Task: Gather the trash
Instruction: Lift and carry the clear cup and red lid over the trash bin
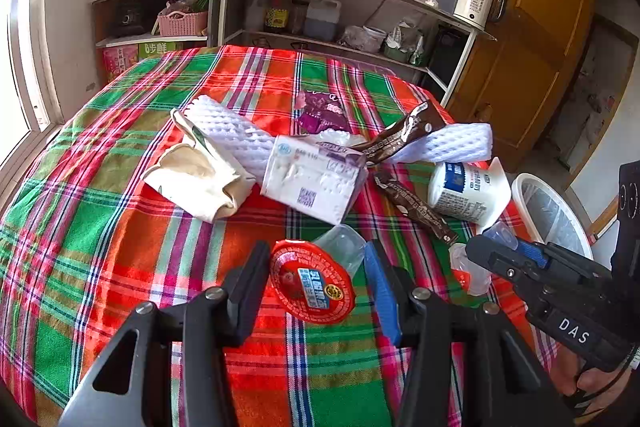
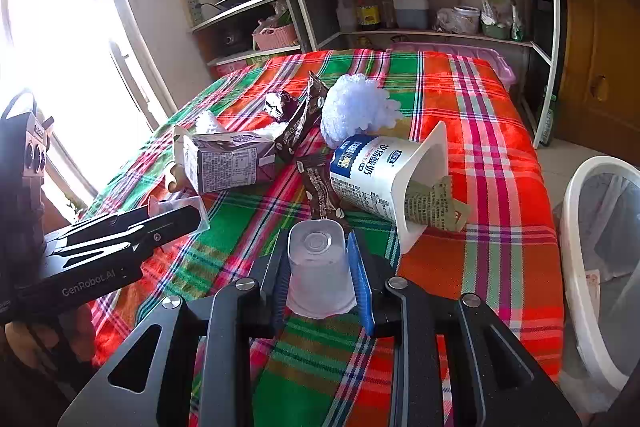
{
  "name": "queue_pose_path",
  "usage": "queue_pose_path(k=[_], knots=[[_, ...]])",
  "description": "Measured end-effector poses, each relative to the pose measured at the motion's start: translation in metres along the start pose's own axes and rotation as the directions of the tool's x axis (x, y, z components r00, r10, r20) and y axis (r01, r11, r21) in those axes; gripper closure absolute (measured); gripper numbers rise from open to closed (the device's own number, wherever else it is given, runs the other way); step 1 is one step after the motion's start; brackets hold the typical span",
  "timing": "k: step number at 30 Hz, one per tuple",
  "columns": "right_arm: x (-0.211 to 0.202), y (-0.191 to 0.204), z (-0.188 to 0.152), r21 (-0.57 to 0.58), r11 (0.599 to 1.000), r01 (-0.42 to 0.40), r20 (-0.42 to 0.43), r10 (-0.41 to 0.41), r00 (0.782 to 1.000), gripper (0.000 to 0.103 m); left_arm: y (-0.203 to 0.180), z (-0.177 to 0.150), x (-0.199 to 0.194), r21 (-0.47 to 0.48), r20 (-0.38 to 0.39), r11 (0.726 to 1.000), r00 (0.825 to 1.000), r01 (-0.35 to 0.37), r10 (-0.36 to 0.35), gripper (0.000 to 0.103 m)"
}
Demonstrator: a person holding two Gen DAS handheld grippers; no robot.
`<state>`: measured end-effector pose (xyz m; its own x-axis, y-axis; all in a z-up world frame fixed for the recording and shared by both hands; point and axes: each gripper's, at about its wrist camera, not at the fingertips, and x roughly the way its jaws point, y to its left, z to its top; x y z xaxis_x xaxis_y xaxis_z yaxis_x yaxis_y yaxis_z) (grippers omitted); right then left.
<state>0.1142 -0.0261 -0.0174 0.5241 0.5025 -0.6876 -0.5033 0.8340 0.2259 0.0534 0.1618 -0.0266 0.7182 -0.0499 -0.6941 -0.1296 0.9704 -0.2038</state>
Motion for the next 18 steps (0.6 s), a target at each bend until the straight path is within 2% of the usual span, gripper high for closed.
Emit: queue_pose_path(k=[18], knots=[[-0.046,-0.019,-0.006,0.068,0.998,-0.006,0.079,0.001,0.997,0.074,-0.046,0.001,-0.026,0.065,0.049,0.996,0.997,0.064,-0.068,0.052]])
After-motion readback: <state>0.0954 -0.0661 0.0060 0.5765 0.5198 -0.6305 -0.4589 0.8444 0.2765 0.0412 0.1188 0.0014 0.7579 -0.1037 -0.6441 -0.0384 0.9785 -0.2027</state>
